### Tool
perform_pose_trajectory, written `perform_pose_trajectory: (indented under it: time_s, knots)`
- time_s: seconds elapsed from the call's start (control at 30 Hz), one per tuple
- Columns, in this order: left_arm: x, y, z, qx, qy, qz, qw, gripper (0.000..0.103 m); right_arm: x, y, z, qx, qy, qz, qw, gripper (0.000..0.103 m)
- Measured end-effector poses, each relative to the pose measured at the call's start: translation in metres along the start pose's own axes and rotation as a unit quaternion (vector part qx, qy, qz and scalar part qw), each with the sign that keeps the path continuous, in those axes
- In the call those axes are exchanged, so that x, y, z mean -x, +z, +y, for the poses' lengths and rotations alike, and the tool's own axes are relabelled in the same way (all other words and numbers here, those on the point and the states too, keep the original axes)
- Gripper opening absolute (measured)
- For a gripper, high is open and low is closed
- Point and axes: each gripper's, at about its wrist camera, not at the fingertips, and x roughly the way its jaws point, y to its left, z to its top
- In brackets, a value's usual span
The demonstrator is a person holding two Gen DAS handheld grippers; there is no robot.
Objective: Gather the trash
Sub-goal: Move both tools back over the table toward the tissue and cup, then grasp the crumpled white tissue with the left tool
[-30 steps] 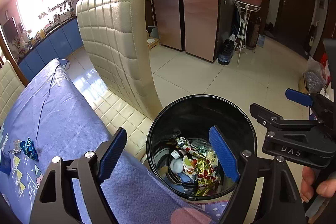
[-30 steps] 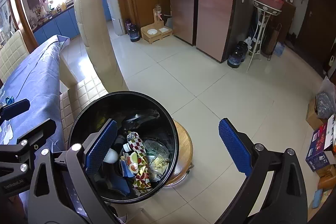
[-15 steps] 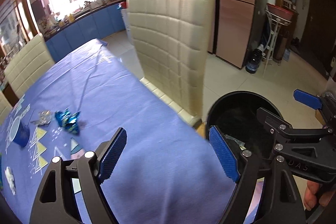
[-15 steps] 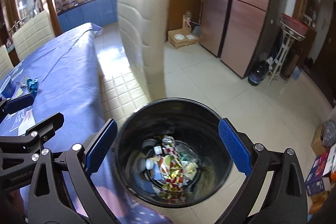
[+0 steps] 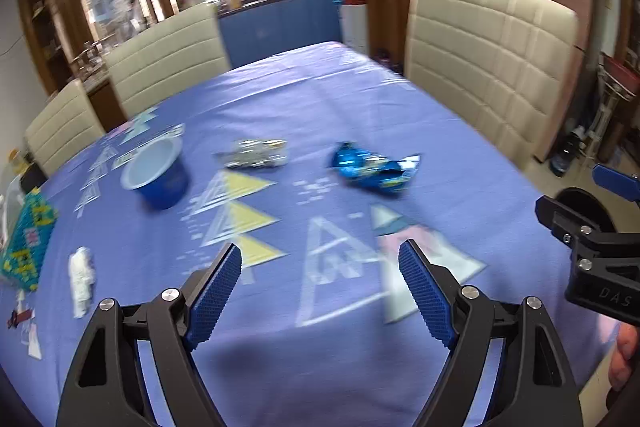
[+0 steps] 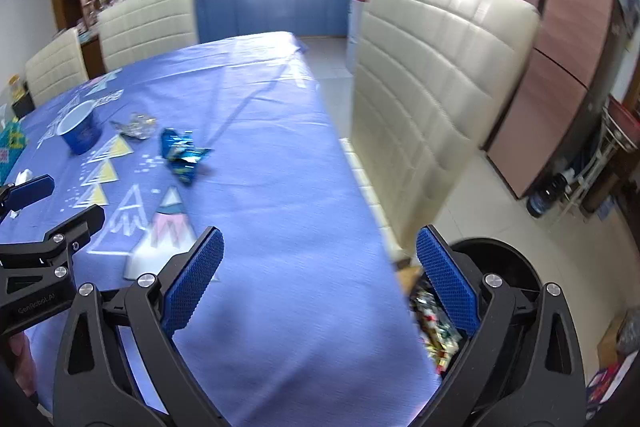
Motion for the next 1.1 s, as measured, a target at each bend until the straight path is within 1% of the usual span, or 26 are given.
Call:
perform_pose_trajectory:
  time_s: [0.13,0.3,0.43,0.53,0.63,0.7,0.83,0.87,0.9,0.93,0.97,1.0,1.03,1.07,1.1]
  knots:
    - [-0.004,-0.011,0.06,0.036,0.031,0.006,0.9989,0.079,-0.015,0.015,0.057,0.029,0.029,0.009,0.999,0.092]
    - [-0.008,-0.025,0.132,0.076,0.071,0.017,0.9945,0.079,-0.027,0.026,0.129,0.066,0.058,0.014,0.996,0.092]
    - [-0.013,-0.037,0.185,0.106,0.097,0.027,0.9893,0.079,-0.034,0.03,0.179,0.101,0.067,0.014,0.993,0.092]
    - [-0.019,-0.045,0.216,0.122,0.106,0.035,0.9863,0.079,-0.038,0.032,0.211,0.12,0.07,0.015,0.99,0.092]
    - [-0.029,-0.051,0.241,0.133,0.108,0.044,0.9842,0.079,-0.04,0.033,0.23,0.134,0.069,0.015,0.989,0.092]
    - [-0.037,-0.054,0.254,0.141,0.103,0.052,0.9833,0.079,-0.042,0.033,0.24,0.14,0.066,0.017,0.988,0.092]
    - [-0.05,-0.06,0.266,0.148,0.103,0.059,0.9819,0.079,-0.048,0.035,0.251,0.143,0.063,0.022,0.988,0.092]
    - [-0.052,-0.061,0.269,0.15,0.101,0.059,0.9818,0.077,-0.05,0.036,0.253,0.144,0.064,0.025,0.987,0.092]
    - [-0.055,-0.062,0.271,0.152,0.1,0.059,0.9816,0.074,-0.052,0.037,0.256,0.145,0.065,0.027,0.987,0.092]
    - [-0.056,-0.063,0.272,0.152,0.1,0.06,0.9814,0.064,-0.055,0.038,0.259,0.148,0.066,0.03,0.986,0.092]
    - [-0.059,-0.063,0.274,0.153,0.096,0.064,0.9814,0.048,-0.057,0.04,0.262,0.151,0.066,0.031,0.986,0.092]
    - [-0.064,-0.065,0.276,0.156,0.088,0.074,0.9811,0.039,-0.059,0.042,0.266,0.154,0.067,0.032,0.985,0.092]
    - [-0.068,-0.066,0.278,0.16,0.081,0.082,0.9804,0.025,-0.06,0.046,0.27,0.158,0.071,0.03,0.984,0.092]
    - [-0.071,-0.066,0.28,0.165,0.073,0.085,0.9799,0.02,-0.06,0.049,0.274,0.161,0.076,0.028,0.984,0.091]
    - [-0.072,-0.066,0.282,0.166,0.072,0.083,0.9799,0.018,-0.06,0.052,0.279,0.165,0.081,0.026,0.983,0.092]
